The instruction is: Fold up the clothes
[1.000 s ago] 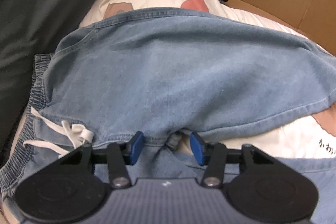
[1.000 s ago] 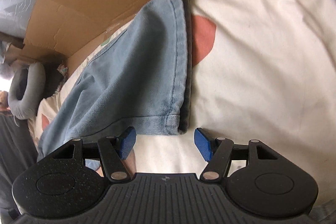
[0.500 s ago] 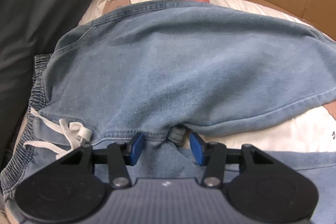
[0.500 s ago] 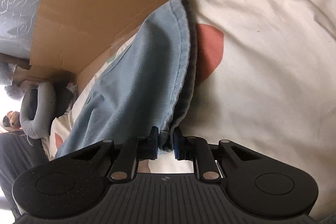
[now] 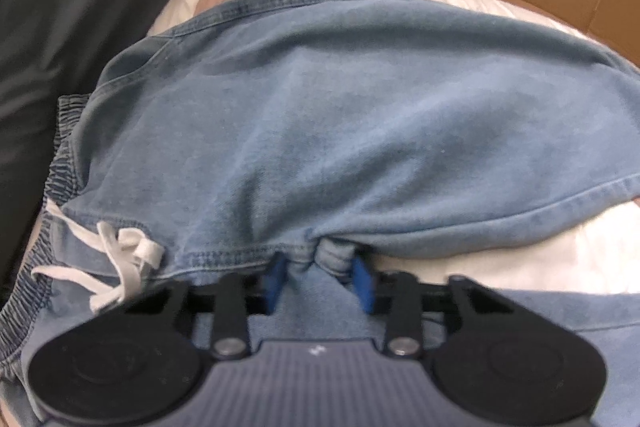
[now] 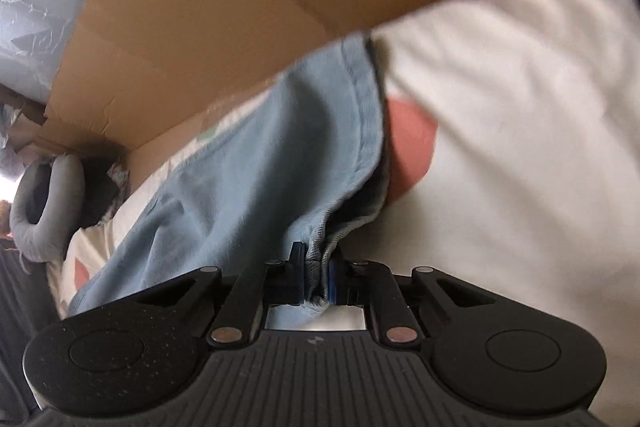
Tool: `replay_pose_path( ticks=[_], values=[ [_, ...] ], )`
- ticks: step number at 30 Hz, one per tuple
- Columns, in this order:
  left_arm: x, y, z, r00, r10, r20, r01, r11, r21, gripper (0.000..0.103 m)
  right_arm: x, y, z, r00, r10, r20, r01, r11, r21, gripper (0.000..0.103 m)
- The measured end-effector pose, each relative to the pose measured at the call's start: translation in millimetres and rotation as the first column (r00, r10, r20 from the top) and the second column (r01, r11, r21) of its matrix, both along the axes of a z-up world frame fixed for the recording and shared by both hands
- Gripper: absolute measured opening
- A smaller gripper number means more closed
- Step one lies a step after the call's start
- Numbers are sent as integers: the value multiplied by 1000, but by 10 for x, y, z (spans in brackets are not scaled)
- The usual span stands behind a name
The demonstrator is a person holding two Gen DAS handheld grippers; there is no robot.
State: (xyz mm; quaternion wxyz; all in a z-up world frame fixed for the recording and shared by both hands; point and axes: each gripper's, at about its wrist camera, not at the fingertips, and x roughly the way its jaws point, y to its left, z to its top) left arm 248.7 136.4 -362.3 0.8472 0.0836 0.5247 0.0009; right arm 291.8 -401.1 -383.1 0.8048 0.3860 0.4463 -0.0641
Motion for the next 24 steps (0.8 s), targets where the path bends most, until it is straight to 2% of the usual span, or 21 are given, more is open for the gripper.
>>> replay_pose_path(
  ticks=[2,7,11,20,24],
  values=[
    [-48,-2,72,1000,-19,4,19,1000,2,23,-87,-150,131,1000,-23,8,23,999,-31,8],
    [-133,43,267,998,-64,-1,64,997,-33,21,-305,-520,417,995,-87,39,90,991,-103,8],
    [-149,127,385,998,-58,-6,57,995,-82,20,-369,-710,555,991,-119,56,126,982,-139,8],
    [-106,236,531,993,-119,-27,114,983,-145,19,-124,-862,720,985,-145,93,161,969,-187,8],
    [-62,259,487,989,-143,-43,134,977,-168,19,-101,-931,733,984,-151,99,169,963,-210,8]
  ],
)
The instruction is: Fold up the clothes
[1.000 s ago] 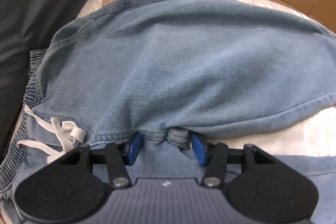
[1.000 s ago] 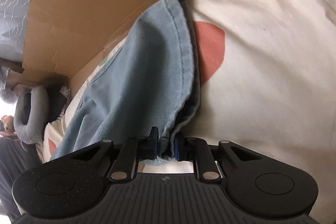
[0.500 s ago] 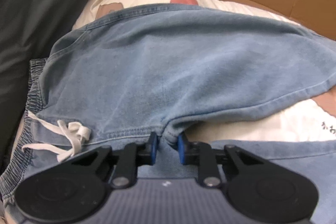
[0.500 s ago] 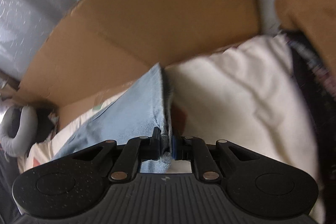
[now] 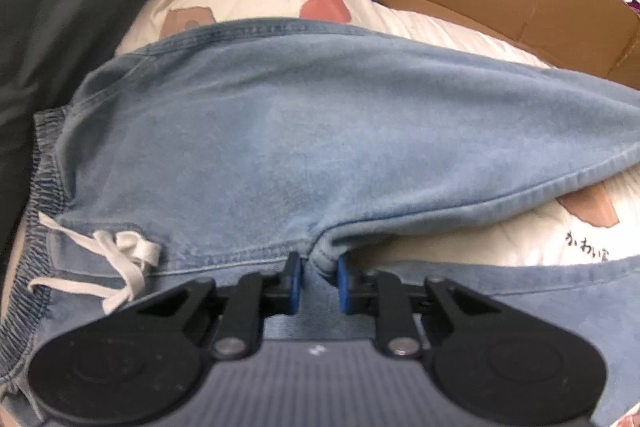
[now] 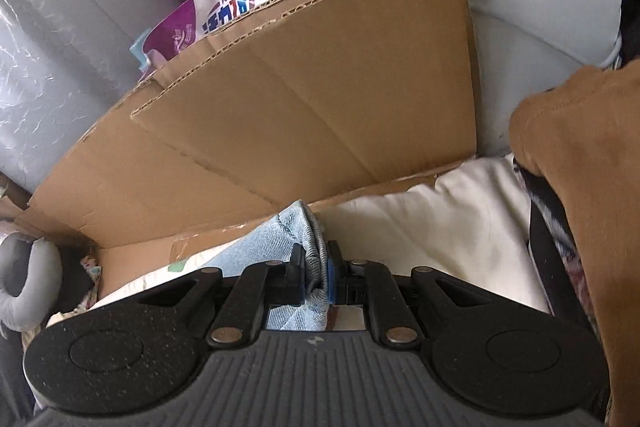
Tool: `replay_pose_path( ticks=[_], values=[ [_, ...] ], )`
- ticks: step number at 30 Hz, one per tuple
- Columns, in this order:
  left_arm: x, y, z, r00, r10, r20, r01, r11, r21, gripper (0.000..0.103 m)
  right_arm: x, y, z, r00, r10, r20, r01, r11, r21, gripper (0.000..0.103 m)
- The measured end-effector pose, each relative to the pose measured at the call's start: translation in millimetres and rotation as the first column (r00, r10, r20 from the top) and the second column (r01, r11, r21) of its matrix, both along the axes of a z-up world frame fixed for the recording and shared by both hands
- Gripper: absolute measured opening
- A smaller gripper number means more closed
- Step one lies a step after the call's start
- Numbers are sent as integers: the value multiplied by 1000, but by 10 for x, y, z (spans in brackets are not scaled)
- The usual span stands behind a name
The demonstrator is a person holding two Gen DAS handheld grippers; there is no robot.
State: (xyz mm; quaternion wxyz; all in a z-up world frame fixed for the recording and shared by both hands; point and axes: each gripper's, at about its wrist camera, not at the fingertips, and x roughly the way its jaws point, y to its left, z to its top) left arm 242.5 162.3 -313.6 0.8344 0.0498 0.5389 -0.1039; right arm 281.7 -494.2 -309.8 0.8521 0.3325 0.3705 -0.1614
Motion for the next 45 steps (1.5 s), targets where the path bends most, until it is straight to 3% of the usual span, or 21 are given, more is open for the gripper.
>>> replay_pose_path(
  ticks=[6,13,22,26,28,30,32,33,35,36,45],
  values=[
    [37,-15,-57,998,-66,-24,67,998,13,18,-86,-61,-86,999,-17,-32,16,1000,-10,8],
    [64,-78,-365,995,-81,-63,84,995,47,19,-127,-37,-454,985,-3,-175,-5,999,-43,9],
    [34,3,-220,992,-99,-73,98,995,-22,17,-104,-60,-234,992,-4,-127,-7,996,-86,8],
    [96,-19,-373,986,-129,-102,132,991,22,20,20,-47,-485,963,26,-267,-56,993,-105,13],
    [121,-15,-325,986,-131,-100,134,991,17,22,-9,-36,-516,956,5,-295,-47,990,-136,17],
    [143,20,-216,989,-109,-96,108,994,-16,25,-54,-31,-471,963,17,-268,-55,989,-135,24],
    [154,22,-84,994,-85,-76,81,995,-52,34,-62,-34,-381,972,27,-234,-63,988,-145,44],
    [158,5,-20,995,-82,-53,79,995,-67,36,-54,-34,-336,976,31,-214,-65,986,-151,46],
    [181,-27,86,997,-75,-7,74,994,-80,48,11,-26,-254,983,50,-176,-77,986,-151,48],
    [199,-46,112,998,-64,10,64,995,-80,49,57,-6,-227,984,62,-169,-87,985,-146,48],
    [413,-139,-58,998,9,56,-6,998,-63,49,631,188,-345,973,164,-163,-199,952,-231,51]
  ],
)
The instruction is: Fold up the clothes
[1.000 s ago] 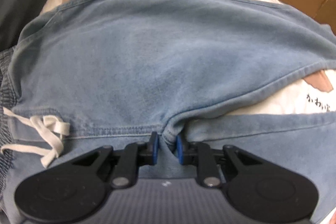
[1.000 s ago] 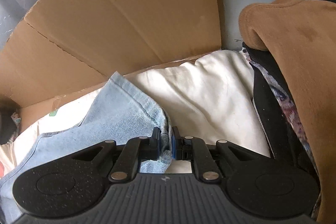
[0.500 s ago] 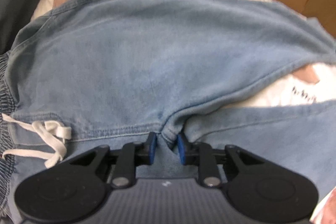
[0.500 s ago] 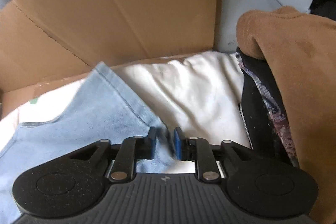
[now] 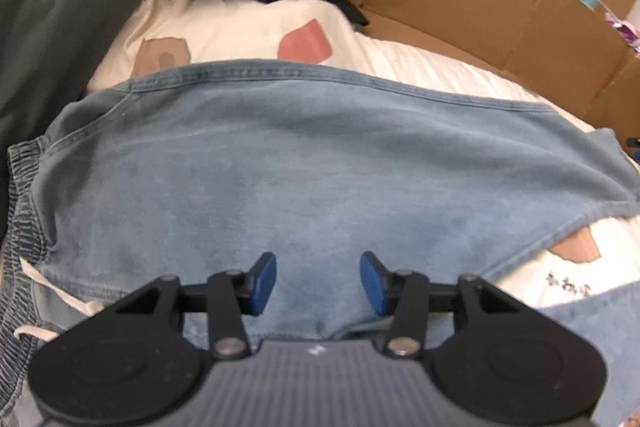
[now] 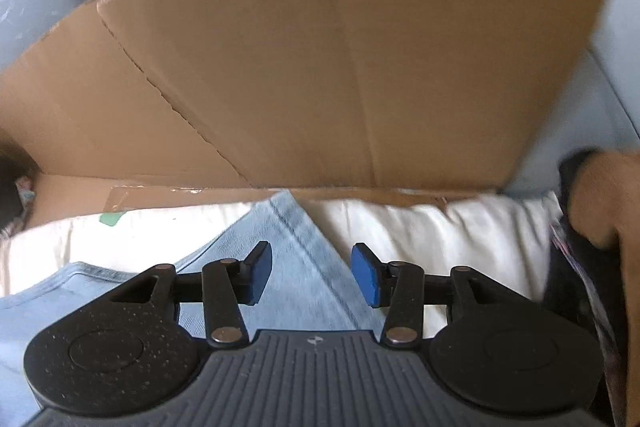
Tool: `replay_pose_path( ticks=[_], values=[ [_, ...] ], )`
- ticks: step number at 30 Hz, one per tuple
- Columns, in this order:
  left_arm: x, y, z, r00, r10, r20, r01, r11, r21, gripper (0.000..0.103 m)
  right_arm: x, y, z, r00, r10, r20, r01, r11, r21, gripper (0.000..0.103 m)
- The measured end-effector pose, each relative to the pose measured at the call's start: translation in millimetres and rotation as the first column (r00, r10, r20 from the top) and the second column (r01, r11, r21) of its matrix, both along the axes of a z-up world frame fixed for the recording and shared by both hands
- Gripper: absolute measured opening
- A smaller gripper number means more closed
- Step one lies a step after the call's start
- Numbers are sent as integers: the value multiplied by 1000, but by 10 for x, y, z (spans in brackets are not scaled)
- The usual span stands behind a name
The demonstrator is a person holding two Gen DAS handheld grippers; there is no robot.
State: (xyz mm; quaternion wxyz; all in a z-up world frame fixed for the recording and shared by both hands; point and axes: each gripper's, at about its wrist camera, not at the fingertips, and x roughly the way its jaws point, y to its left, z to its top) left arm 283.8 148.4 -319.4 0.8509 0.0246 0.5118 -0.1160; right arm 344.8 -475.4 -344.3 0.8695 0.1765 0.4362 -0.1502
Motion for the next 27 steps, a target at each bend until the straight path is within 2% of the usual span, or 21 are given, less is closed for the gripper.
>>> replay_pose_path(
  ticks=[9,13,18,21,22,25,27],
  values=[
    [154,79,-205,998,61,-23,-61,998,31,49,451,128,-238,992,105,-65,-112,988,-104,51],
    [266,124,-276,995,99,-30,-98,995,34,49,615,173,-324,984,148,-97,-159,980,-119,53],
    [411,149,-367,992,126,-32,-124,991,47,49,736,271,-427,964,221,-151,-246,954,-171,55],
    [492,143,-392,990,141,-24,-140,989,48,49,713,352,-398,953,271,-134,-295,930,-217,23],
    [514,137,-395,989,146,-20,-145,988,47,49,688,380,-377,952,279,-125,-302,921,-246,18],
    [559,109,-394,989,151,-9,-150,988,46,49,609,448,-311,953,282,-106,-302,900,-316,13],
    [573,98,-387,989,148,3,-148,988,47,49,568,523,-242,955,275,-116,-298,866,-403,11]
  ],
)
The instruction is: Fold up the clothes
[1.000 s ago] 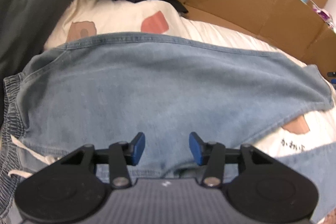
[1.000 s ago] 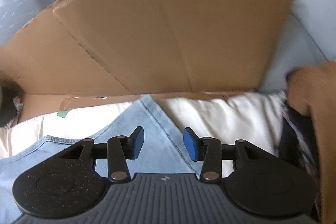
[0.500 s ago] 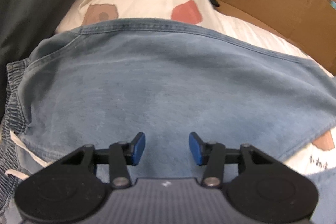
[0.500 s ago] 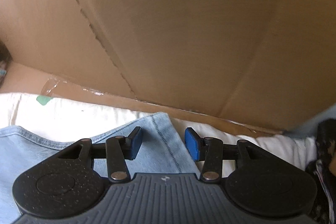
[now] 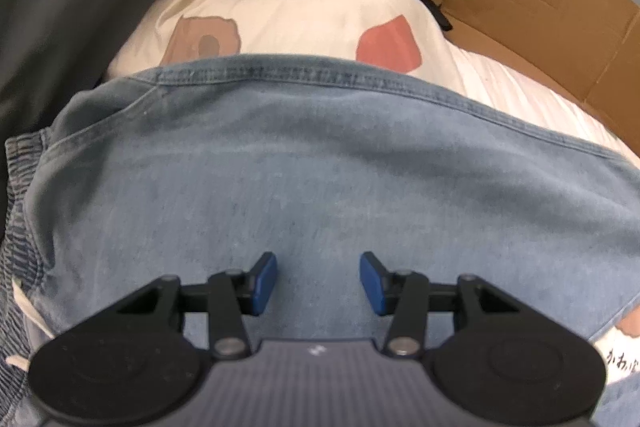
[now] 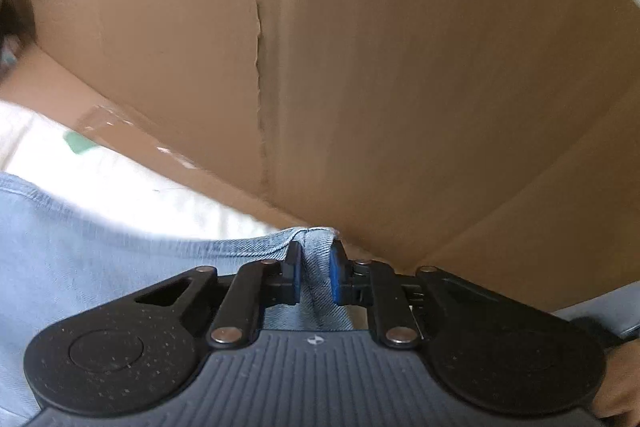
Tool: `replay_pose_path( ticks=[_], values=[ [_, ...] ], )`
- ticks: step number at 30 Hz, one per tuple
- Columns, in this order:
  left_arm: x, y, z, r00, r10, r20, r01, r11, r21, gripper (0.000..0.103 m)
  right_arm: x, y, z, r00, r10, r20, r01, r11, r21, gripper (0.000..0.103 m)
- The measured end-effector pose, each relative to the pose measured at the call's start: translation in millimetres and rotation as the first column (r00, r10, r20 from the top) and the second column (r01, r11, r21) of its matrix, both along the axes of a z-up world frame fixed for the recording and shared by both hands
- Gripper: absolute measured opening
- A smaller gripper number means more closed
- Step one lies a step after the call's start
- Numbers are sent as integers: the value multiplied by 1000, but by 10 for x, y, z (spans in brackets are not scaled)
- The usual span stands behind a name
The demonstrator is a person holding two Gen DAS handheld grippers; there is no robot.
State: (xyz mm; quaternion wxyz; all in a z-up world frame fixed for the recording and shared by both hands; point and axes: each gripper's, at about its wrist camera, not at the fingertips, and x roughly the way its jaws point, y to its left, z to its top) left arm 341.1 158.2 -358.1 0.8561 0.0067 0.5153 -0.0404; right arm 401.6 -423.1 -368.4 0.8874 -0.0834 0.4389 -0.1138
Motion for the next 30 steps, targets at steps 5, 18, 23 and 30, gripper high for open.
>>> replay_pose_path(
  ticks=[5,18,23,30],
  values=[
    [61,30,24,999,17,27,-17,1000,6,49,-96,77,313,995,-4,98,10,998,-57,8],
    [510,-187,1,990,-40,134,35,999,38,49,-38,141,439,976,-65,208,88,991,-101,8],
    [745,-324,-87,988,-52,145,44,997,56,49,73,142,303,977,-74,198,97,989,-110,8],
    [914,-450,-63,989,-56,138,47,997,69,50,194,90,191,981,-97,166,111,991,-76,12]
  ],
)
